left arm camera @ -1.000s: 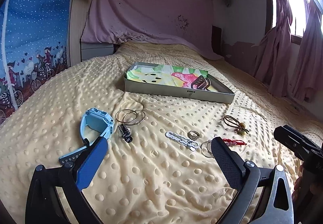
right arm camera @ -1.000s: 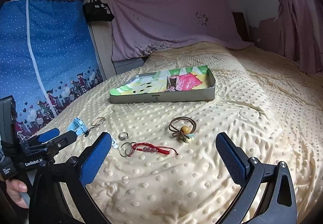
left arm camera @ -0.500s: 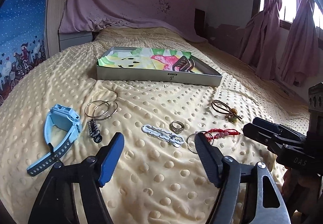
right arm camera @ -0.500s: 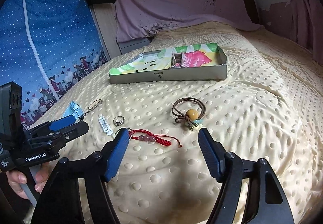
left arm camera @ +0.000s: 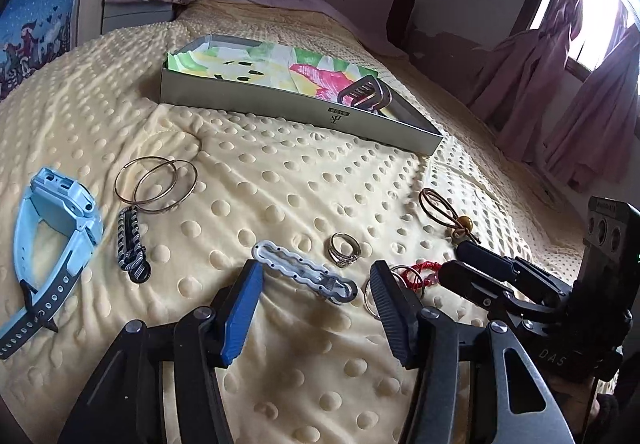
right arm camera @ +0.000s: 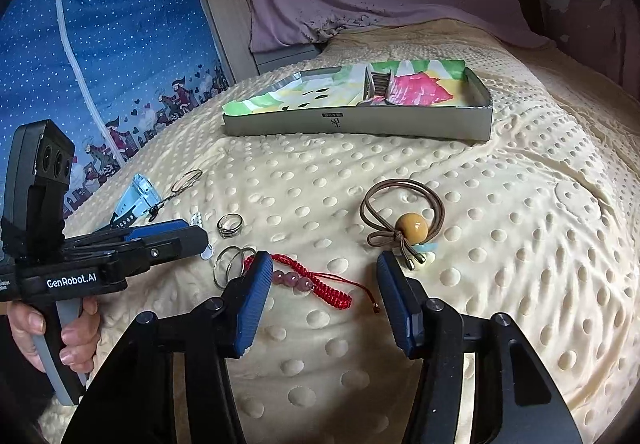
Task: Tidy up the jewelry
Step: 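Grasp the white barrette with the left tool while the right tool grasps the red beaded bracelet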
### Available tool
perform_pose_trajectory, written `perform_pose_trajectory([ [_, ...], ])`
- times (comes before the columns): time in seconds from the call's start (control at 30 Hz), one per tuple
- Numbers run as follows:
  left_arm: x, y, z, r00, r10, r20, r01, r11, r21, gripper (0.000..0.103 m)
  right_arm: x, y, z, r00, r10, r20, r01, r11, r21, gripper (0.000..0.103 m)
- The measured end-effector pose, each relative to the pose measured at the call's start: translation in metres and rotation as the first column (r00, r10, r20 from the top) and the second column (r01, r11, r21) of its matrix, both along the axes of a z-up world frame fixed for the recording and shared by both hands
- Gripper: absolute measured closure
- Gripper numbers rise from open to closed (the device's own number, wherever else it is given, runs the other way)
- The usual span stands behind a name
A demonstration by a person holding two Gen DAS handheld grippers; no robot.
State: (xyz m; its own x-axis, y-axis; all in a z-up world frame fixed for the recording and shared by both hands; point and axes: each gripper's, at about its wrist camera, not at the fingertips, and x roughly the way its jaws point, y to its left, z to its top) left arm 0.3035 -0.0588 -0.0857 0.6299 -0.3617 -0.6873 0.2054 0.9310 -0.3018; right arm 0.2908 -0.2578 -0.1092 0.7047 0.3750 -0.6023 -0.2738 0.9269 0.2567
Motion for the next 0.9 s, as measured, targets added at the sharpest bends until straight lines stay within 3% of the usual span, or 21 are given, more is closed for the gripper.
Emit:
perform_pose_trajectory([
  [0.3,0.004,-0.002,-0.004,0.999,0.028,-0.031,-0.026,0.999,0.039,0.071,0.006,0.007,-0.005,0.998,0.053,-0.019,-0.053,0.999,-0.008,0.054],
  [0.37,0.003,0.000,-0.005,0.999,0.029,-0.036,-0.027,0.999,0.040,0.076,0.005,0.008,-0.006,0.998,0.058,-0.022,-0.058,0.998,-0.010,0.061],
  [0.43,0.004,0.001,-0.005,0.999,0.031,-0.040,-0.029,0.999,0.043,0.082,0.003,0.007,-0.007,0.997,0.066,-0.026,-0.066,0.998,-0.006,0.062],
  [0.63,0.005,0.005,-0.006,0.998,0.030,-0.046,-0.029,0.999,0.037,0.087,0.000,0.008,-0.008,0.996,0.079,-0.038,-0.080,0.996,-0.028,0.072],
  [0.7,0.004,0.005,-0.006,0.999,0.031,-0.044,-0.029,0.999,0.034,0.087,-0.002,0.008,-0.008,0.996,0.079,-0.037,-0.080,0.996,-0.034,0.084],
  [0.8,0.002,0.006,-0.005,0.999,0.025,-0.037,-0.025,0.999,0.021,0.088,-0.005,0.008,-0.007,0.997,0.076,-0.034,-0.077,0.996,-0.036,0.094],
  [0.9,-0.003,0.006,-0.003,0.999,0.019,-0.025,-0.019,1.000,0.010,0.088,-0.010,0.007,-0.005,0.997,0.075,-0.017,-0.076,0.996,-0.039,0.094],
])
